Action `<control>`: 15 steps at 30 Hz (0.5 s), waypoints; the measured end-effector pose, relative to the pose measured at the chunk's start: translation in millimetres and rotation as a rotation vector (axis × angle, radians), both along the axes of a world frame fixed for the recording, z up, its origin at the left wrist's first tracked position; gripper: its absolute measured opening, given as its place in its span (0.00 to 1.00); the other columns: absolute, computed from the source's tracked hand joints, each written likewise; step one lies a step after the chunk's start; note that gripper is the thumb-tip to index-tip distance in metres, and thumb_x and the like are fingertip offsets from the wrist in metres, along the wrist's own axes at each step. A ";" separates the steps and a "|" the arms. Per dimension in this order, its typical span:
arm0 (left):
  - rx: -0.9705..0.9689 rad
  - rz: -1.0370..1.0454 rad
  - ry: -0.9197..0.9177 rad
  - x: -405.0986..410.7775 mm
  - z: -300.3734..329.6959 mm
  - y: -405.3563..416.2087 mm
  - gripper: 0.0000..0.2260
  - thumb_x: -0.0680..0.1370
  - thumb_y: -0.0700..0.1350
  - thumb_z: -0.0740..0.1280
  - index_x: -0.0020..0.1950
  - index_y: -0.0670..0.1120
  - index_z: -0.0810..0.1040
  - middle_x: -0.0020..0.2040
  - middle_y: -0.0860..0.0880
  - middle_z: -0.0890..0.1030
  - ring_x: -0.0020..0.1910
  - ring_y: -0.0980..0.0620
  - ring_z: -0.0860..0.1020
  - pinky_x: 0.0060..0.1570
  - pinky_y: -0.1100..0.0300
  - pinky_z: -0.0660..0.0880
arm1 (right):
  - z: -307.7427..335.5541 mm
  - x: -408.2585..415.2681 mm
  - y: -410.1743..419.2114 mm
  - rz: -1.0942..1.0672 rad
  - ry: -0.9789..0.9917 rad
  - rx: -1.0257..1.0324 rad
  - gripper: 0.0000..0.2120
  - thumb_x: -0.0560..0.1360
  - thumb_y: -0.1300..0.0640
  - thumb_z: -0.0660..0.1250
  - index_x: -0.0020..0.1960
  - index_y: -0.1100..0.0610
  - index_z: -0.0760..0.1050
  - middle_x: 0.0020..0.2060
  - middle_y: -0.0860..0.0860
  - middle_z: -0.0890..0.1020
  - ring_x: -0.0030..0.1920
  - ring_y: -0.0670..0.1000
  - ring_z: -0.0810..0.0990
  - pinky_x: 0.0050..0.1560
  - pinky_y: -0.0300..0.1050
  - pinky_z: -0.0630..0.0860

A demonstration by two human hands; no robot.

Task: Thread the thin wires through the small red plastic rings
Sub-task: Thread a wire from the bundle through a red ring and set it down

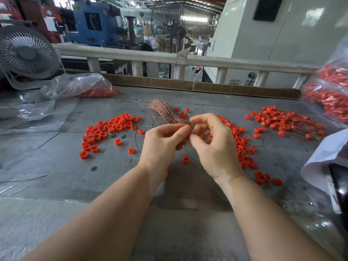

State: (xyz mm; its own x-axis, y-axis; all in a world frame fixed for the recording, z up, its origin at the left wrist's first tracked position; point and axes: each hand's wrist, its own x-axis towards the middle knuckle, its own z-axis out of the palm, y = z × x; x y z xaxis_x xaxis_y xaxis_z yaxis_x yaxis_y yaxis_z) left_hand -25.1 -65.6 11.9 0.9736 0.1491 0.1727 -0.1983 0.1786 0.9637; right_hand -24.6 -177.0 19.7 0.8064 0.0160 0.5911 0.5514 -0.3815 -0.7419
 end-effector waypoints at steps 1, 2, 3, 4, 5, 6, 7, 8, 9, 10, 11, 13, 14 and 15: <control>0.031 0.011 -0.020 -0.2 -0.1 -0.5 0.04 0.72 0.40 0.71 0.39 0.47 0.83 0.30 0.50 0.81 0.30 0.58 0.75 0.32 0.68 0.73 | 0.7 0.3 -0.9 0.014 0.020 0.045 0.09 0.71 0.64 0.68 0.47 0.52 0.76 0.35 0.44 0.76 0.36 0.40 0.74 0.39 0.31 0.70; 0.070 0.014 -0.037 -0.7 -0.4 -1.1 0.04 0.72 0.40 0.71 0.39 0.47 0.83 0.30 0.49 0.80 0.30 0.58 0.74 0.32 0.69 0.72 | 1.2 0.2 -1.4 0.031 0.042 0.070 0.06 0.72 0.60 0.69 0.48 0.53 0.77 0.36 0.45 0.77 0.38 0.40 0.75 0.41 0.32 0.71; 0.109 0.013 -0.051 -1.6 -0.7 -1.5 0.03 0.73 0.40 0.71 0.39 0.46 0.83 0.31 0.45 0.81 0.31 0.57 0.74 0.32 0.68 0.72 | 1.5 0.1 -1.5 0.048 0.072 0.077 0.06 0.72 0.58 0.69 0.50 0.54 0.77 0.38 0.47 0.78 0.40 0.42 0.75 0.43 0.34 0.71; 0.142 0.012 -0.062 -2.2 -1.0 -1.5 0.03 0.73 0.41 0.71 0.39 0.45 0.83 0.33 0.41 0.81 0.32 0.55 0.74 0.33 0.67 0.72 | 1.2 0.1 -1.2 0.064 0.105 0.075 0.08 0.73 0.55 0.69 0.51 0.54 0.78 0.39 0.48 0.78 0.42 0.44 0.76 0.44 0.35 0.71; 0.160 0.014 -0.068 -2.7 -1.3 -1.1 0.04 0.73 0.41 0.71 0.39 0.44 0.83 0.35 0.38 0.81 0.32 0.54 0.74 0.34 0.66 0.72 | 0.5 0.4 -0.9 0.073 0.134 0.068 0.10 0.73 0.53 0.70 0.53 0.54 0.78 0.39 0.47 0.77 0.43 0.45 0.76 0.45 0.37 0.71; 0.172 0.020 -0.070 -2.9 -1.5 -0.8 0.04 0.73 0.41 0.70 0.39 0.42 0.83 0.36 0.37 0.81 0.33 0.54 0.74 0.34 0.65 0.72 | 0.1 1.1 -0.7 0.068 0.150 0.057 0.12 0.72 0.52 0.70 0.54 0.54 0.78 0.39 0.46 0.77 0.44 0.46 0.76 0.45 0.37 0.70; 0.183 0.026 -0.070 -3.1 -1.2 -0.7 0.04 0.73 0.40 0.70 0.39 0.41 0.82 0.35 0.38 0.81 0.32 0.54 0.74 0.35 0.64 0.72 | 0.1 1.7 -0.5 0.055 0.155 0.043 0.13 0.72 0.51 0.69 0.55 0.54 0.78 0.39 0.46 0.77 0.44 0.46 0.76 0.45 0.37 0.70; 0.199 0.032 -0.074 -3.4 -0.8 -0.8 0.04 0.73 0.39 0.70 0.38 0.42 0.82 0.33 0.40 0.81 0.32 0.55 0.74 0.35 0.64 0.73 | -0.1 2.4 0.0 0.042 0.160 0.031 0.13 0.72 0.50 0.69 0.55 0.54 0.78 0.40 0.47 0.78 0.45 0.47 0.76 0.46 0.37 0.71; 0.221 0.037 -0.083 -4.0 -0.2 -1.2 0.05 0.73 0.38 0.70 0.37 0.43 0.82 0.32 0.43 0.81 0.32 0.55 0.75 0.35 0.64 0.73 | -0.3 2.7 0.3 0.042 0.171 0.031 0.13 0.72 0.51 0.69 0.55 0.54 0.79 0.43 0.49 0.79 0.45 0.47 0.77 0.47 0.38 0.72; 0.244 0.042 -0.095 -4.7 0.3 -1.5 0.06 0.73 0.37 0.70 0.37 0.44 0.82 0.32 0.45 0.81 0.32 0.55 0.75 0.36 0.62 0.74 | -0.3 2.7 0.6 0.058 0.192 0.041 0.13 0.73 0.51 0.69 0.56 0.55 0.79 0.45 0.50 0.81 0.45 0.47 0.78 0.48 0.38 0.74; 0.267 0.047 -0.107 -5.5 0.7 -1.8 0.06 0.73 0.36 0.69 0.37 0.45 0.82 0.33 0.44 0.82 0.33 0.54 0.76 0.37 0.61 0.75 | -0.3 2.6 0.8 0.088 0.219 0.058 0.13 0.73 0.52 0.68 0.55 0.55 0.79 0.46 0.51 0.82 0.45 0.46 0.79 0.47 0.37 0.74; 0.302 0.055 -0.127 -6.6 1.8 -2.1 0.06 0.72 0.36 0.70 0.37 0.45 0.82 0.35 0.42 0.83 0.36 0.51 0.78 0.41 0.55 0.78 | -0.4 2.0 0.9 0.158 0.245 0.085 0.11 0.74 0.54 0.68 0.53 0.56 0.81 0.44 0.48 0.83 0.43 0.43 0.80 0.43 0.34 0.73; 0.314 0.059 -0.134 -7.1 2.3 -2.3 0.07 0.72 0.36 0.70 0.37 0.45 0.82 0.35 0.42 0.83 0.36 0.50 0.78 0.41 0.54 0.78 | -0.3 1.7 0.9 0.179 0.239 0.095 0.10 0.74 0.55 0.67 0.52 0.57 0.81 0.43 0.47 0.83 0.42 0.41 0.80 0.42 0.34 0.73; 0.323 0.063 -0.139 -7.9 2.9 -2.3 0.08 0.72 0.35 0.70 0.36 0.46 0.81 0.34 0.43 0.83 0.35 0.51 0.78 0.40 0.54 0.78 | -0.2 1.6 0.7 0.195 0.230 0.112 0.08 0.74 0.56 0.68 0.51 0.57 0.82 0.42 0.47 0.83 0.41 0.41 0.80 0.41 0.34 0.73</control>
State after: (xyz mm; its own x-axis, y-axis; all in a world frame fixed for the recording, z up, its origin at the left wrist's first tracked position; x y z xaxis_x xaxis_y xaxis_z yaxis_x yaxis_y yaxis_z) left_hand -33.0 -67.9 14.8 0.9281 0.1243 0.3509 -0.3324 -0.1481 0.9315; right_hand -23.0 -176.3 19.5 0.9075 0.1282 0.4001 0.4186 -0.1945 -0.8871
